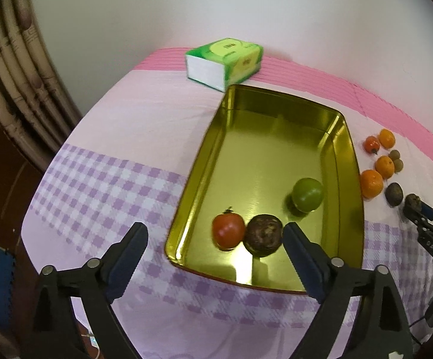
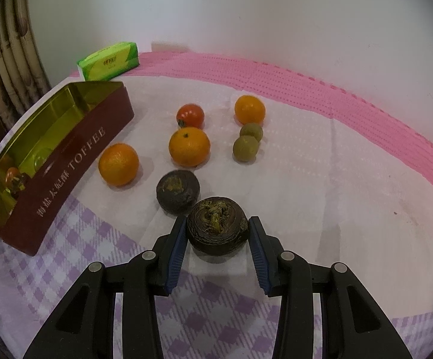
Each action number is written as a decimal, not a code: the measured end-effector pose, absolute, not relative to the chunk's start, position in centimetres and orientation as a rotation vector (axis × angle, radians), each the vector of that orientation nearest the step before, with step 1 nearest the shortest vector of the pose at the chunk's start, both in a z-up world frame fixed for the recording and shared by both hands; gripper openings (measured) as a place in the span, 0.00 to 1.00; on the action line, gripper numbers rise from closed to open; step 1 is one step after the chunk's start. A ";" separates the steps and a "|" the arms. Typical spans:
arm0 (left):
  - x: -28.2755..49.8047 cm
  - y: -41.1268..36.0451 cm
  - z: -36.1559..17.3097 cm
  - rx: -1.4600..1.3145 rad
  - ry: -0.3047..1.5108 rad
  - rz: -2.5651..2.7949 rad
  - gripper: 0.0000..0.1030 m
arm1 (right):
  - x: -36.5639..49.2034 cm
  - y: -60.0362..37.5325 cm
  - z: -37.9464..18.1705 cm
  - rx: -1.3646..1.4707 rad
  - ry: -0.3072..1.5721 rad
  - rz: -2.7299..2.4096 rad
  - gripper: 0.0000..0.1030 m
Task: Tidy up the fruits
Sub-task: 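Carry the second dark brown fruit into the tin with the right tool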
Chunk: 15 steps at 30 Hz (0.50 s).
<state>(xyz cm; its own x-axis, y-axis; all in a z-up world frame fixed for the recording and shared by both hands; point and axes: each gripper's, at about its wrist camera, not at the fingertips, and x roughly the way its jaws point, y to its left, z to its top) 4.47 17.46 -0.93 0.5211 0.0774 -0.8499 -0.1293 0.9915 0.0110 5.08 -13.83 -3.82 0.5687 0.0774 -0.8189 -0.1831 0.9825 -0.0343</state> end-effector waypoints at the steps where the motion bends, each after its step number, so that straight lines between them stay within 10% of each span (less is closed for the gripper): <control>1: 4.4 17.7 -0.9 -0.061 1.011 0.131 0.89 | 5.0 -13.8 -3.4 -0.117 0.947 0.152 0.41; 15: 4.0 22.0 0.7 -0.179 0.911 0.299 0.94 | 5.0 -5.3 1.6 -0.135 0.872 0.379 0.41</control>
<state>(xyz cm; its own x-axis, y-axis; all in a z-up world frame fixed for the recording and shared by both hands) 4.02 22.00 0.74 0.5759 0.1786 -0.7978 -0.3291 0.9439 -0.0263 4.96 -5.27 1.56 0.5819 0.2690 -0.7675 -0.3776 0.9252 0.0380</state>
